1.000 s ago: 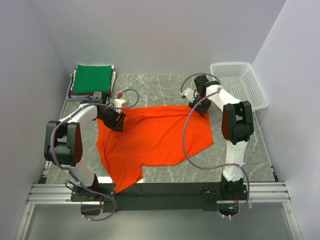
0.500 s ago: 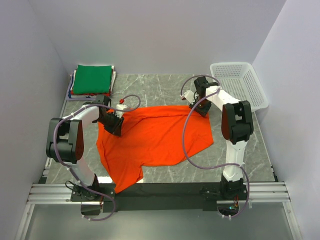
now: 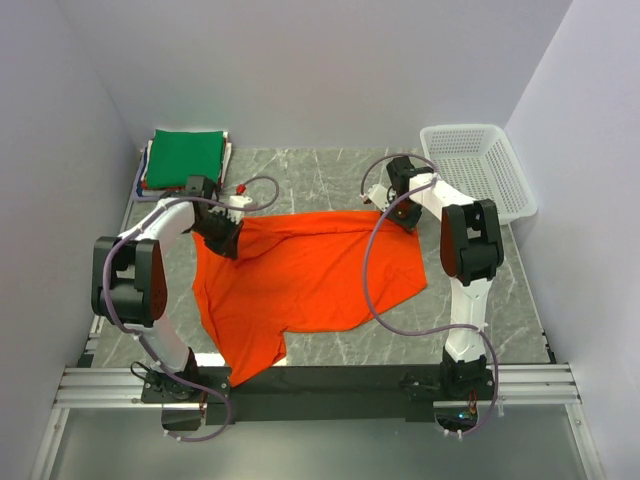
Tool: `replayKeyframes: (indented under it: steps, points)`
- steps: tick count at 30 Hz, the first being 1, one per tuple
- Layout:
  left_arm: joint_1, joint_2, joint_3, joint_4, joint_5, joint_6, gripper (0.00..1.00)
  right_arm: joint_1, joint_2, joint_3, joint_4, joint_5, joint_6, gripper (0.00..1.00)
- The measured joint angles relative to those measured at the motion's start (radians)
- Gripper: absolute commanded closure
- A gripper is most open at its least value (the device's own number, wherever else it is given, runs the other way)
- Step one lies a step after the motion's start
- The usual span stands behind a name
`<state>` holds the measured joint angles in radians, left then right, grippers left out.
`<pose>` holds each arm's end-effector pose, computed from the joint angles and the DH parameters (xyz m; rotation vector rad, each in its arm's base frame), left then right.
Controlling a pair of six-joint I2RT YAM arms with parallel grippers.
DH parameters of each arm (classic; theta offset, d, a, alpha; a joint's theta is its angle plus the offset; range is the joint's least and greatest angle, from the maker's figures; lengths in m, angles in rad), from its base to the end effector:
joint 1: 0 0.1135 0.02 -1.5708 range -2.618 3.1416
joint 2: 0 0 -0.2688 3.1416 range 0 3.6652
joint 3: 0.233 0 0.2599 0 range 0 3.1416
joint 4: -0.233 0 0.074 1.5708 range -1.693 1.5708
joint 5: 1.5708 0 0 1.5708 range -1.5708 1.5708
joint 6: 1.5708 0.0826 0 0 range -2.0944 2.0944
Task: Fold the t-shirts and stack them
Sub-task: Fold the tshirt
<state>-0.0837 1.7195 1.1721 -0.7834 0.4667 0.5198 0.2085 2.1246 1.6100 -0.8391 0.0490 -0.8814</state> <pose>0.3378 -0.0656 0.1554 0.8940 2.6065 -0.5673 0.4359 0.0881 0.1171 -1.5213 2.5249 -0.1743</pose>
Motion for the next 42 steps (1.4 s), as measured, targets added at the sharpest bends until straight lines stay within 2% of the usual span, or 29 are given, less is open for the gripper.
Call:
replayKeyframes:
  steps: [9, 19, 33, 34, 35, 36, 38, 39, 40, 41, 42]
  points:
    - [0.014, -0.016, 0.111, -0.122, -0.002, 0.047, 0.99, 0.000, 0.000, 0.026, -0.004, 0.000, -0.002, 1.00]
    - [0.014, -0.127, 0.135, -0.278, -0.003, 0.099, 0.99, -0.001, -0.033, 0.025, -0.011, -0.005, -0.033, 1.00]
    - [-0.011, -0.179, -0.028, -0.307, -0.002, 0.100, 0.99, -0.014, -0.082, -0.057, -0.030, -0.024, -0.061, 1.00]
    - [-0.015, -0.175, -0.039, -0.301, -0.002, 0.097, 0.96, -0.014, -0.082, -0.064, -0.031, -0.024, -0.062, 1.00]
    - [-0.018, -0.169, -0.048, -0.295, -0.002, 0.094, 0.80, -0.014, -0.082, -0.068, -0.031, -0.024, -0.062, 1.00]
    - [-0.021, -0.164, -0.056, -0.288, -0.002, 0.094, 0.72, -0.014, -0.082, -0.072, -0.029, -0.024, -0.063, 0.98]
    - [-0.023, -0.150, -0.072, -0.274, 0.000, 0.085, 0.60, -0.013, -0.082, -0.076, -0.030, -0.024, -0.063, 0.82]
    - [-0.018, -0.145, -0.074, -0.272, 0.001, 0.086, 0.57, -0.013, -0.081, -0.076, -0.031, -0.024, -0.061, 0.67]
    - [-0.010, -0.144, -0.074, -0.270, 0.009, 0.085, 0.56, -0.013, -0.080, -0.076, -0.033, -0.028, -0.059, 0.63]
    - [0.008, -0.143, -0.070, -0.270, 0.018, 0.085, 0.54, -0.013, -0.080, -0.075, -0.040, -0.033, -0.062, 0.53]
    - [0.032, -0.137, -0.055, -0.280, 0.031, 0.086, 0.54, -0.014, -0.080, -0.073, -0.049, -0.041, -0.063, 0.53]
